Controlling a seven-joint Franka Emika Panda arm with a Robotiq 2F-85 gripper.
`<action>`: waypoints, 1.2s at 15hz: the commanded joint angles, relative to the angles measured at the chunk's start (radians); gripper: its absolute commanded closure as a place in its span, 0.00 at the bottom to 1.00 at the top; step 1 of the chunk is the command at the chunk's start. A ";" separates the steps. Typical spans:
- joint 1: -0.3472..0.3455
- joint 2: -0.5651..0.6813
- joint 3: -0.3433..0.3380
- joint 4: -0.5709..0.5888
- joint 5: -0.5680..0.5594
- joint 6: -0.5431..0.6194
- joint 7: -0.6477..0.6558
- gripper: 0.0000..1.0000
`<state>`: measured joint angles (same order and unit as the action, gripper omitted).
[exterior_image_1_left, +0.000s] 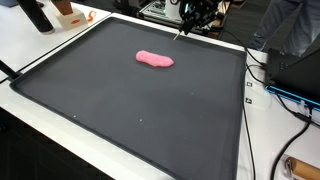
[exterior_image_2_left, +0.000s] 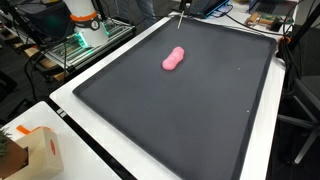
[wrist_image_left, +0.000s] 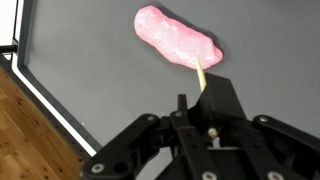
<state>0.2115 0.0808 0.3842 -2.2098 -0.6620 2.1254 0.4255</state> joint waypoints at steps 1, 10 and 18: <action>0.075 0.145 -0.048 0.114 -0.045 -0.083 0.035 0.94; 0.183 0.334 -0.161 0.272 -0.047 -0.134 0.075 0.94; 0.254 0.430 -0.211 0.353 -0.057 -0.213 0.122 0.94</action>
<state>0.4309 0.4735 0.1950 -1.8939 -0.6963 1.9537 0.5171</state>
